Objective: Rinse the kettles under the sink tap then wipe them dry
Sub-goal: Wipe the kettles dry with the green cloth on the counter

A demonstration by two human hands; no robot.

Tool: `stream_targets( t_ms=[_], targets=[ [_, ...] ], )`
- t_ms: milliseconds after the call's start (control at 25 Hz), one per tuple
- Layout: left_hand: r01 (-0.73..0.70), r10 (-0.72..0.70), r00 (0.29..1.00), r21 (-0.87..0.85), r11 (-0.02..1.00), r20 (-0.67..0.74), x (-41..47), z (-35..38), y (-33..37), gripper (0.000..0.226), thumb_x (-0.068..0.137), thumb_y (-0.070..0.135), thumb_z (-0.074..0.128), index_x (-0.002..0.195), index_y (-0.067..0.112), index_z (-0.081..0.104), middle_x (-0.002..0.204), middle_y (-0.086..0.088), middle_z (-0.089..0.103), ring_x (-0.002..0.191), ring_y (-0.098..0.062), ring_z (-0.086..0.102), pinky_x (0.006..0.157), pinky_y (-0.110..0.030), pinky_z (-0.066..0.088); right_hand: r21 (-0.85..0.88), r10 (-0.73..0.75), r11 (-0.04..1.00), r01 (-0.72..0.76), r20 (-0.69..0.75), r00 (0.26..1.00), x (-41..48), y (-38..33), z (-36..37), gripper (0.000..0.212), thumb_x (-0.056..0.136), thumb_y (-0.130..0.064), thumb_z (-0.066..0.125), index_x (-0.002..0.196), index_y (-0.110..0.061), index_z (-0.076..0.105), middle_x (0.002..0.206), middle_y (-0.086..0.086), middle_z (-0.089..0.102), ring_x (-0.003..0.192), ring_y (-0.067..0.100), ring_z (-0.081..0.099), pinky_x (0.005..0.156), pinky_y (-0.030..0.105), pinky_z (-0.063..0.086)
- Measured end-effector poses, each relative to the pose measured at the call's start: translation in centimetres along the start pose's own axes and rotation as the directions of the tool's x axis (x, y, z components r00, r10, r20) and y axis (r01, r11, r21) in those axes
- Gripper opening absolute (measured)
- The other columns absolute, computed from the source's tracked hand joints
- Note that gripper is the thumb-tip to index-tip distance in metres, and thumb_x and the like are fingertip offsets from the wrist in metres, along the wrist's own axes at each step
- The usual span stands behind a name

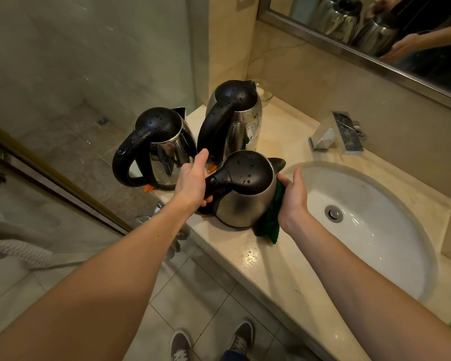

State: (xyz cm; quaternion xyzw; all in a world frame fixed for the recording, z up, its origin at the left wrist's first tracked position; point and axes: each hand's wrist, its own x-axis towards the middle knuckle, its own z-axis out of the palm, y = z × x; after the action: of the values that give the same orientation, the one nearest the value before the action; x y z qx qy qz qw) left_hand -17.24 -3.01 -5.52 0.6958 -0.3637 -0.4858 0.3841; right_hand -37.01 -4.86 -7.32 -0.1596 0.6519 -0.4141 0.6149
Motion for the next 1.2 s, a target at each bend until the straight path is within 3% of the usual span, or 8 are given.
stream_targets(
  t_ms=[80, 160, 320, 560, 720, 800, 1000, 1200],
  targets=[
    [-0.001, 0.001, 1.0, 0.016, 1.0, 0.021, 0.1, 0.0, 0.2, 0.062, 0.102, 0.061, 0.03, 0.077, 0.006, 0.045, 0.06, -0.009, 0.052, 0.045, -0.016, 0.053, 0.047, -0.024, 0.041, 0.008, 0.037, 0.999, -0.037, 0.038, 0.999, 0.8, 0.0, -0.6, 0.067, 0.094, -0.073, 0.026, 0.124, -0.023, 0.06, 0.129, 0.005, 0.061, 0.126, 0.026, 0.052, 0.112, 0.045, 0.034],
    [-0.026, 0.024, 0.998, 0.042, 0.999, 0.05, 0.1, -0.1, 0.5, 0.065, 0.104, 0.058, 0.029, 0.062, 0.01, 0.042, 0.048, -0.004, 0.05, 0.035, -0.012, 0.05, 0.047, -0.024, 0.04, 0.054, 0.029, 0.998, -0.035, 0.121, 0.992, 1.1, -0.3, -1.3, 0.078, 0.092, -0.075, 0.024, 0.136, -0.019, 0.055, 0.136, 0.008, 0.058, 0.13, 0.028, 0.049, 0.114, 0.047, 0.032],
    [-0.077, 0.063, 0.988, 0.094, 0.993, 0.142, 0.4, -0.4, 1.3, 0.072, 0.105, 0.056, 0.028, 0.048, 0.015, 0.042, 0.038, -0.002, 0.047, 0.032, -0.013, 0.046, 0.045, -0.023, 0.04, 0.062, -0.107, 0.994, 0.094, 0.252, 0.962, 1.3, -1.9, -2.3, 0.086, 0.079, -0.084, 0.024, 0.124, -0.027, 0.071, 0.161, 0.006, 0.032, 0.152, 0.025, 0.016, 0.122, 0.056, 0.006],
    [-0.098, 0.079, 0.973, 0.078, 0.992, 0.215, 1.1, -0.6, 1.2, 0.072, 0.105, 0.056, 0.027, 0.046, 0.017, 0.042, 0.038, -0.001, 0.046, 0.035, -0.015, 0.046, 0.042, -0.02, 0.038, -0.021, -0.026, 0.999, 0.037, 0.37, 0.929, 2.4, -2.1, -3.1, 0.081, 0.095, -0.073, 0.015, 0.128, -0.02, 0.066, 0.145, 0.008, 0.054, 0.141, 0.026, 0.039, 0.118, 0.047, 0.026],
    [-0.105, 0.086, 0.971, 0.071, 0.992, 0.224, 1.5, -0.7, 1.0, 0.074, 0.104, 0.059, 0.026, 0.046, 0.017, 0.043, 0.038, 0.0, 0.046, 0.037, -0.017, 0.047, 0.044, -0.021, 0.039, -0.224, 0.109, 0.974, -0.029, 0.353, 0.929, 3.1, -2.8, -2.0, 0.076, 0.096, -0.07, 0.017, 0.113, -0.017, 0.07, 0.104, 0.005, 0.076, 0.119, 0.025, 0.057, 0.107, 0.042, 0.035],
    [-0.108, 0.093, 0.971, 0.058, 0.992, 0.221, 1.6, -0.6, 0.8, 0.074, 0.105, 0.059, 0.025, 0.047, 0.016, 0.044, 0.039, 0.0, 0.045, 0.038, -0.018, 0.047, 0.044, -0.022, 0.04, -0.292, 0.121, 0.957, -0.008, 0.374, 0.92, 3.2, -3.5, -1.9, 0.079, 0.095, -0.072, 0.014, 0.117, -0.019, 0.069, 0.112, 0.005, 0.073, 0.123, 0.026, 0.055, 0.109, 0.043, 0.034],
    [-0.124, 0.128, 0.984, -0.039, 0.992, 0.127, 2.0, -0.4, 0.3, 0.071, 0.107, 0.048, 0.027, 0.049, 0.011, 0.044, 0.04, 0.0, 0.039, 0.037, -0.014, 0.043, 0.051, -0.026, 0.041, -0.387, 0.103, 0.912, 0.134, 0.532, 0.841, 3.0, -6.5, -1.4, 0.086, 0.094, -0.071, 0.001, 0.137, -0.021, 0.057, 0.121, -0.001, 0.07, 0.114, 0.015, 0.062, 0.085, 0.03, 0.042],
    [-0.132, 0.13, 0.991, -0.087, 0.987, -0.025, 2.0, 0.2, -0.1, 0.07, 0.104, 0.047, 0.028, 0.049, 0.007, 0.046, 0.035, 0.003, 0.04, 0.041, -0.011, 0.043, 0.065, -0.031, 0.043, -0.501, 0.264, 0.863, 0.059, 0.547, 0.794, 4.7, -6.1, 0.2, 0.079, 0.091, -0.077, 0.012, 0.141, -0.029, 0.049, 0.142, 0.006, 0.054, 0.137, 0.03, 0.043, 0.116, 0.045, 0.028]
  ],
)
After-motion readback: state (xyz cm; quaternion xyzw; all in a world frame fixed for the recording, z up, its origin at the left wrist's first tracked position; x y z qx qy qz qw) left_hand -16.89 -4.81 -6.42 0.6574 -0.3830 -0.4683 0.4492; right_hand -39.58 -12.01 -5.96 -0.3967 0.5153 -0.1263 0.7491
